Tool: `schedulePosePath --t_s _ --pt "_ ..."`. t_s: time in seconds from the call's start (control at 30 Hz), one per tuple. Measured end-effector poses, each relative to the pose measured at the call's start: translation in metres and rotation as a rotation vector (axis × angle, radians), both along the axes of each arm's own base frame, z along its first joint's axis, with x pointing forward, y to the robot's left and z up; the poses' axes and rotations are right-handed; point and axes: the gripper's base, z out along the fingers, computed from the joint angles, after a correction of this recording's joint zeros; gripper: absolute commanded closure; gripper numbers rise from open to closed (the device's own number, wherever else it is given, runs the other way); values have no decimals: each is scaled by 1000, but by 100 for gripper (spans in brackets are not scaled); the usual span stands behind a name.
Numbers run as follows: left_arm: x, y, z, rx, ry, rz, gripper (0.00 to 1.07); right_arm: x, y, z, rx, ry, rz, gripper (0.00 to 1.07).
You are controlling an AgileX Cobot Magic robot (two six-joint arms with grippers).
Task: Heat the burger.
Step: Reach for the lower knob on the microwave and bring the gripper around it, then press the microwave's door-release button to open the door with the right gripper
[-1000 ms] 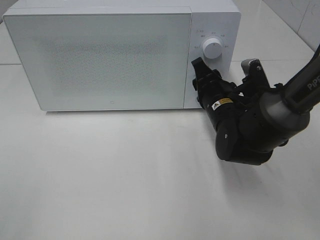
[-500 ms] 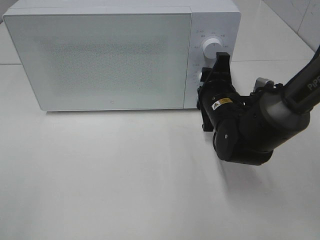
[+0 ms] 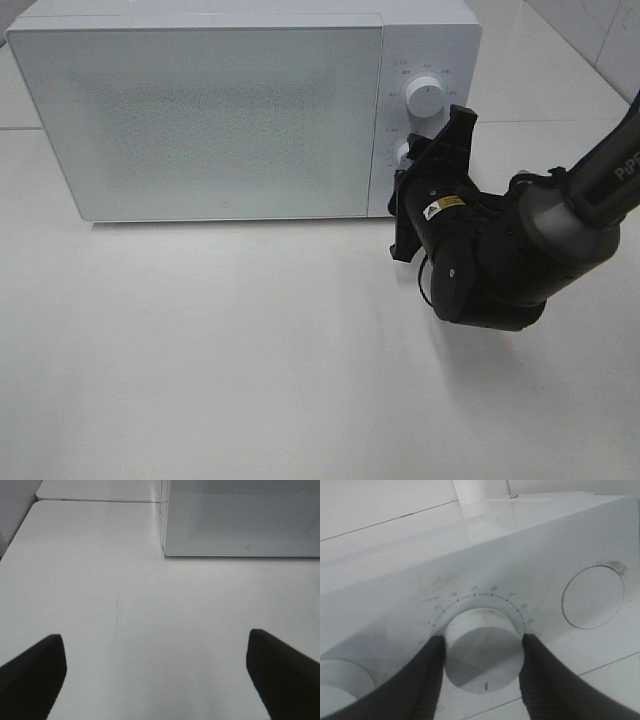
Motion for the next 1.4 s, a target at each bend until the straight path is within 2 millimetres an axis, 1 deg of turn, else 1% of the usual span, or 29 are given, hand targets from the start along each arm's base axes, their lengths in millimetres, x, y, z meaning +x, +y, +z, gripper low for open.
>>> schedulePosePath --t_s 0.1,0.4,0.43,0.47,0.53,0.57,0.67,0.73,0.77,0.8,0.83,0.87,0.9,0.93,0.97,1.0,1.03,1.07,1.13,1.23,1.27,1.3,1.33,1.4 --pt "0 0 0 0 0 0 17 0 0 0 -3 0 0 107" --pt "0 0 0 0 0 0 17 0 -1 0 -58 2 -5 102" --pt "0 0 0 0 0 0 17 0 -1 0 -62 2 -6 101" --pt "0 0 0 0 0 0 17 0 -1 0 -75 2 -6 97" --pt "0 0 0 0 0 0 17 0 -1 0 -78 1 -7 95" --pt "0 0 0 0 0 0 17 0 -2 0 -84 4 -11 90" --pt "0 0 0 0 0 0 17 0 -1 0 -91 3 -12 88" --pt "0 0 0 0 0 0 17 0 -1 0 -108 5 -20 77" --pt "0 0 0 0 0 0 17 0 -1 0 -108 5 -20 77" --pt "0 0 0 0 0 0 17 0 -1 0 -111 7 -20 73" --pt "0 0 0 0 0 0 17 0 0 0 -111 7 -23 65" --pt "0 0 0 0 0 0 17 0 0 0 -111 7 -23 65" --pt "0 0 0 0 0 0 17 0 0 0 -113 6 -22 61" --pt "0 0 0 0 0 0 17 0 0 0 -118 7 -22 51" --pt "0 0 0 0 0 0 17 0 0 0 -118 7 -22 51" --pt "0 0 0 0 0 0 17 0 0 0 -124 9 -18 47" --pt "0 0 0 0 0 0 17 -1 2 -1 -140 17 -4 37" --pt "0 0 0 0 0 0 17 -1 2 -1 -140 17 -4 37" --pt "0 0 0 0 0 0 17 -3 2 -3 -161 34 13 29" --pt "0 0 0 0 0 0 17 -5 0 -2 -185 32 24 29" --pt "0 0 0 0 0 0 17 -6 -1 -1 -199 30 30 31" --pt "0 0 0 0 0 0 17 -9 -3 4 -221 12 37 32" --pt "0 0 0 0 0 0 17 -9 -3 4 -221 12 37 32" --pt "0 0 0 0 0 0 17 -15 -5 9 -266 -3 73 32"
